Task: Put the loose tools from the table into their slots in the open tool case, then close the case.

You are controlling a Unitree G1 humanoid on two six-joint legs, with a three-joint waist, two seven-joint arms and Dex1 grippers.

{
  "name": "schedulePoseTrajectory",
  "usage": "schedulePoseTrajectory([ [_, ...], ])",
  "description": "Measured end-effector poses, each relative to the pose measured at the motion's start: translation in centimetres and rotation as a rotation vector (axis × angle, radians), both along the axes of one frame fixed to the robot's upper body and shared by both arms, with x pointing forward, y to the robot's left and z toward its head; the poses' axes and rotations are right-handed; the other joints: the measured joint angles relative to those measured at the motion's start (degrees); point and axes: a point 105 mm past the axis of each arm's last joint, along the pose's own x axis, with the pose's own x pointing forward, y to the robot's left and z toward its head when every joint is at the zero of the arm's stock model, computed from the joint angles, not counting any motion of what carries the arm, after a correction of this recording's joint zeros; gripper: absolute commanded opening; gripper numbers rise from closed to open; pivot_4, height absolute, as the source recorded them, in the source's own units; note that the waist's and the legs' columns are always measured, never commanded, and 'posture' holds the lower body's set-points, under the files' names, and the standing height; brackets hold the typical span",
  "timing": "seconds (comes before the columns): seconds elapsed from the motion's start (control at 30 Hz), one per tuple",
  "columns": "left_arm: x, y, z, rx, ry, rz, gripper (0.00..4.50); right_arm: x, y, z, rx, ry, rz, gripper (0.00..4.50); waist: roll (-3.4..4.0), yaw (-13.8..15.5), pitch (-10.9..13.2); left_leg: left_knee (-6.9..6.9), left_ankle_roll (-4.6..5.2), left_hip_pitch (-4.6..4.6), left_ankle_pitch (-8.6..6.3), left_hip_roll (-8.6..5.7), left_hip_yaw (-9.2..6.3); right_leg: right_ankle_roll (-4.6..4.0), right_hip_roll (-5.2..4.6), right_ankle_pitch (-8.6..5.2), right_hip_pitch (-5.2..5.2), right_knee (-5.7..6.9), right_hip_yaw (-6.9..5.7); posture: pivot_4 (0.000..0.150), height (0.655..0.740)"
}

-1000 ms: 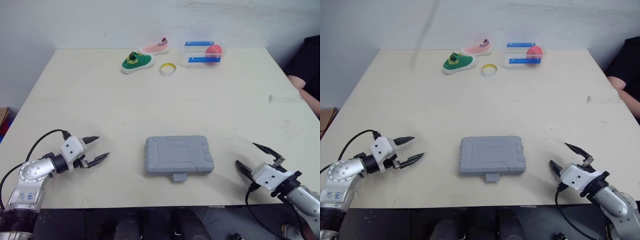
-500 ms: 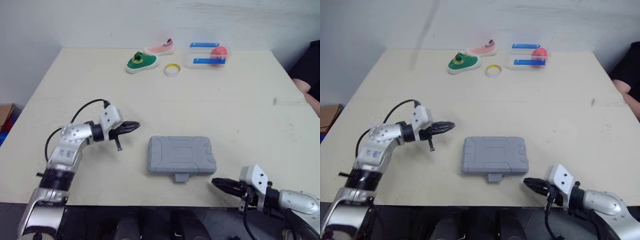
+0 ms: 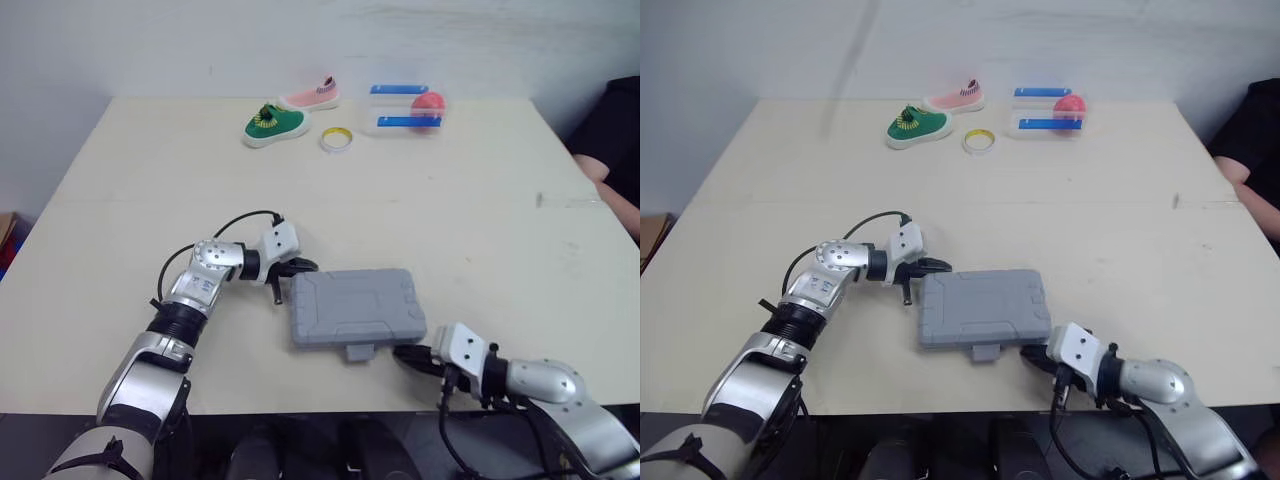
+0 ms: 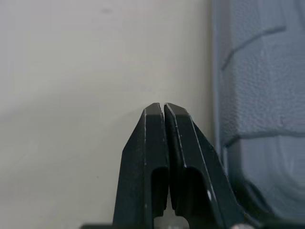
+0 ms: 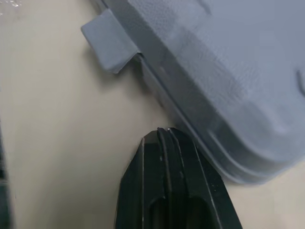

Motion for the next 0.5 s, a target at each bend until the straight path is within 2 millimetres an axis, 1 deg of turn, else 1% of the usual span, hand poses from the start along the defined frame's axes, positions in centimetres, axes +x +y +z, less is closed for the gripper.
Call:
schedulePoseTrajectory([
  [0.07, -0.5, 0.4, -0.4, -0.003, 0.013, -0.011, 0.06, 2.5, -0.7, 0.7, -0.018, -0.063, -0.052, 0.0, 0.02, 0.03, -0.01, 0.0, 0.02, 0.05, 0.01, 0.11, -0.02, -0.03, -0.08, 0.0, 0.03, 0.07, 0.0, 0.15, 0.74],
  [0.17, -1.4, 1.4, -0.3, -0.021, 0.015, -0.012, 0.06, 4.6, -1.0, 1.2, -0.055, -0.124, -0.065, 0.0, 0.02, 0.42, -0.01, -0.01, -0.07, 0.03, 0.0, 0.26, -0.03, -0.12, -0.04, -0.05, 0.03, 0.06, -0.02, 0.15, 0.74],
  [0.23, -1.9, 2.1, 0.0, -0.039, 0.011, 0.011, 0.06, 5.9, -0.7, 1.4, -0.039, -0.152, -0.076, 0.0, 0.01, 0.47, -0.01, 0.02, -0.08, 0.02, 0.01, 0.3, -0.01, -0.12, -0.02, -0.05, 0.03, 0.07, -0.01, 0.15, 0.74],
  [0.3, -2.3, 2.3, 0.1, -0.046, -0.003, 0.026, 0.06, 6.8, -0.4, 1.4, -0.016, -0.162, -0.095, 0.0, 0.01, 0.48, -0.01, 0.08, -0.07, 0.04, 0.01, 0.3, 0.02, -0.12, -0.05, -0.05, 0.03, 0.14, 0.02, 0.15, 0.74],
  [0.4, -3.0, 2.7, 0.1, -0.069, -0.01, 0.07, 0.06, 7.5, -0.4, 1.5, -0.007, -0.17, -0.113, 0.0, 0.02, 0.51, -0.01, 0.14, -0.05, 0.04, -0.01, 0.3, -0.01, -0.12, -0.07, -0.05, 0.06, 0.18, 0.02, 0.15, 0.74],
  [0.47, -3.2, 3.5, 0.0, -0.076, -0.003, 0.115, 0.06, 7.5, -0.6, 1.5, -0.007, -0.173, -0.12, 0.0, 0.02, 0.52, -0.01, 0.14, -0.05, 0.04, -0.03, 0.31, -0.01, -0.12, -0.07, -0.05, 0.05, 0.18, 0.02, 0.15, 0.74],
  [0.5, -3.4, 4.3, 0.0, -0.082, 0.002, 0.137, 0.06, 7.5, -1.0, 1.5, -0.008, -0.177, -0.13, 0.0, 0.02, 0.52, -0.01, 0.13, -0.06, 0.03, -0.04, 0.32, -0.02, -0.14, -0.07, -0.06, 0.05, 0.17, 0.01, 0.15, 0.74],
])
